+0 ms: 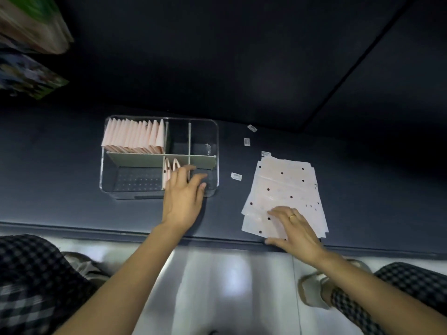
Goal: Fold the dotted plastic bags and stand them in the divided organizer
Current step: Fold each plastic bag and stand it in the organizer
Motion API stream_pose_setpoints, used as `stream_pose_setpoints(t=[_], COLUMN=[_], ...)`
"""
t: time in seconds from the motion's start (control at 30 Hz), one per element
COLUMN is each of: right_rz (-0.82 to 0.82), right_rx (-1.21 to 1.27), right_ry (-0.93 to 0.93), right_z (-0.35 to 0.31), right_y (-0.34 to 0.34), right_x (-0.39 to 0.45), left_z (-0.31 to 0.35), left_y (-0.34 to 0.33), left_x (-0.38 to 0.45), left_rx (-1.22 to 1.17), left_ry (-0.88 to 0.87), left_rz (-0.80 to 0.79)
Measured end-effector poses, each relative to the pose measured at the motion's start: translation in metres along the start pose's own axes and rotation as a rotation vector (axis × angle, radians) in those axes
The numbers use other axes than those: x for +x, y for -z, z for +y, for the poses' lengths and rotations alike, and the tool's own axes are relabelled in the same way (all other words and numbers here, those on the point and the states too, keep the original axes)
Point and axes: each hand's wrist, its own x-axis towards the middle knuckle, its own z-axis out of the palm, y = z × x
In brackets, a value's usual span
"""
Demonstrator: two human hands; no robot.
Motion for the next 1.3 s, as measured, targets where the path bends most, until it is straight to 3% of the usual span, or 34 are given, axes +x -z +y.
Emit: stream_pose_setpoints(t=[0.07, 0.17, 0.27, 0.37, 0.53, 0.67, 0.8, 0.93, 1.03, 1.17, 1.3], right_rz=[-0.074, -0.058, 0.074, 0.183, 0.234, 0.155, 0.038, -0.037, -0.063, -0.122, -0.124], right_rx=[-0.073, -0.111, -0.079, -0.031, -0.001, 0.122, 0.341, 0.642, 0.685, 0.652, 0.556], right_ry=[0.036, 0.095, 0.218, 0.333, 0.468, 0.349, 0.142, -0.007, -0.102, -0.216, -0.313], right_z=[0.018, 0.031, 0.031, 0.031, 0.032, 0.032, 0.027, 0.021, 0.025, 0.033, 0.041], right_y=[-0.006, -0.014, -0.016, -0.018, -0.021, -0.004, 0.035, 0.078, 0.088, 0.078, 0.062], right_x=[-0.013, -0.023, -0.029, -0.032, -0.033, -0.025, 0.006, 0.052, 0.088, 0.128, 0.152], left_z=[0.019, 0.042, 0.052, 0.051, 0.049, 0.048, 0.049, 0.060, 0.067, 0.077, 0.082], left_y=[-0.012, -0.035, -0.061, -0.074, -0.072, -0.066, -0.067, -0.065, -0.067, -0.072, -0.090], left_x=[-0.008, -0.025, -0.042, -0.051, -0.053, -0.049, -0.043, -0.024, -0.011, -0.009, -0.017], left_rx=[-0.040, -0.106, -0.071, 0.028, 0.092, 0.143, -0.108, -0.327, -0.387, -0.251, 0.013], left_ry=[-0.132, -0.246, -0.278, -0.313, -0.486, -0.568, -0.283, 0.043, 0.114, -0.044, -0.320], left_rz=[-0.041, -0.287, -0.582, -0.698, -0.602, -0.476, -0.489, -0.380, -0.266, -0.101, -0.306])
